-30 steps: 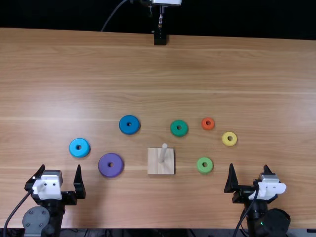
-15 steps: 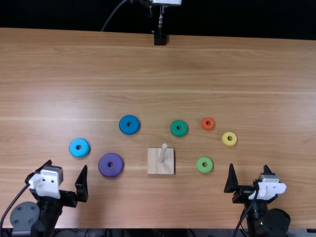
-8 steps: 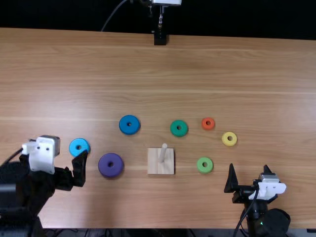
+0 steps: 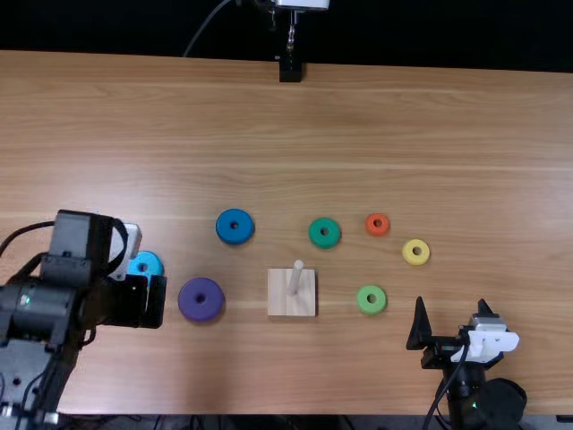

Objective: Build the Hanoi tower: stack the rings onto the peg from bottom to top in this color order: purple, dark blue, light blue, dark green, light green, yellow, orange.

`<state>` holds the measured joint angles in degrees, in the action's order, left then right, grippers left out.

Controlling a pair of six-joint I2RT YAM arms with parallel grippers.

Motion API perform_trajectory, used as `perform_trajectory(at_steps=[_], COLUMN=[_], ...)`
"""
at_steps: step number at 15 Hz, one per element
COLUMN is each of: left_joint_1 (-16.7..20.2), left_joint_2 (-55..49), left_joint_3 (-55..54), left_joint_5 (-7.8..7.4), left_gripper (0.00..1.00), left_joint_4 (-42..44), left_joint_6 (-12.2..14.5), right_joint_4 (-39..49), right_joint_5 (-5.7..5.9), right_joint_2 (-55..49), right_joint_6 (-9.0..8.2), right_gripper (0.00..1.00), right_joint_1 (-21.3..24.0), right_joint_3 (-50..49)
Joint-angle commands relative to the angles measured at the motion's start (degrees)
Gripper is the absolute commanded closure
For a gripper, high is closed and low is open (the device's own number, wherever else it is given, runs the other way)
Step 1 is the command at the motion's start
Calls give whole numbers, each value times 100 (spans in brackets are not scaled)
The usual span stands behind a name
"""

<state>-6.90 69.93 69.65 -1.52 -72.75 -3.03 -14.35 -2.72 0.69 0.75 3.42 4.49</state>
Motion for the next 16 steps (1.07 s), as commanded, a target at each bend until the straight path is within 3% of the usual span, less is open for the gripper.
perform_trajectory(at_steps=[1,3,8,16], left_joint_1=[-93,-339,-1174,-1534], left_joint_2=[311,776,1734,2341], left_joint_3=[313,357,357,-136], left_joint_5=[57,-6,99,25], left_gripper=[0,0,0,0], left_joint_4=[-108,-171,-76,1211], left_joint_6=[18,18,92,92], right_joint_4=[-406,-406,-406,-406], right_joint_5=[8,8,8,8], right_joint_2=[-69,-69,-69,-69], right_joint_6=[-44,-44,-44,-54], right_gripper=[0,0,0,0], right_joint_1=[36,36,36,36], right_joint_3=[-388,-388,-388,-388])
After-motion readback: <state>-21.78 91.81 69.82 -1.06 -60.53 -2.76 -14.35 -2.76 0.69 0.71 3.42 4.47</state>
